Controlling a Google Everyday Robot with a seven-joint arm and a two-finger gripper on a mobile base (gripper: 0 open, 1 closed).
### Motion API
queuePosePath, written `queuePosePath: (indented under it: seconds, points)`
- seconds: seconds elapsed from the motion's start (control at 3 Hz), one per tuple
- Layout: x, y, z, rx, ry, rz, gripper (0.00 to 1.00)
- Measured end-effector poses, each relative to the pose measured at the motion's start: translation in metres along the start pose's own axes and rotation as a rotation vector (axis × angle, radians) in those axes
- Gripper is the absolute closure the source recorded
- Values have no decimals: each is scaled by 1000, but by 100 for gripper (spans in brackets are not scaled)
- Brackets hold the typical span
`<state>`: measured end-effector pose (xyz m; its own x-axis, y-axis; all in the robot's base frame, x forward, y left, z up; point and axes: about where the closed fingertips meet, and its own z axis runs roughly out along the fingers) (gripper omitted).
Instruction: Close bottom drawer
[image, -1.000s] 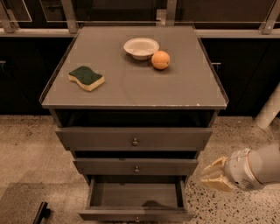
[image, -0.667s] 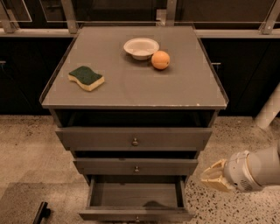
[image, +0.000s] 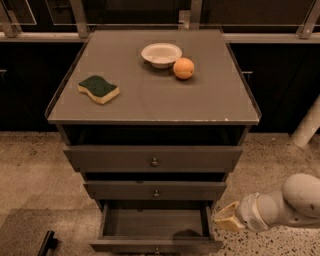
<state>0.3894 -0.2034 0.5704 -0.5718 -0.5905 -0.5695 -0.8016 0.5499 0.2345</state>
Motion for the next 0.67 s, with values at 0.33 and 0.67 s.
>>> queuePosePath:
  seconds: [0.33,0.67]
  points:
    - [15,-11,46,-36,-8,39,100]
    - [40,-19,89,-93,-31,101,100]
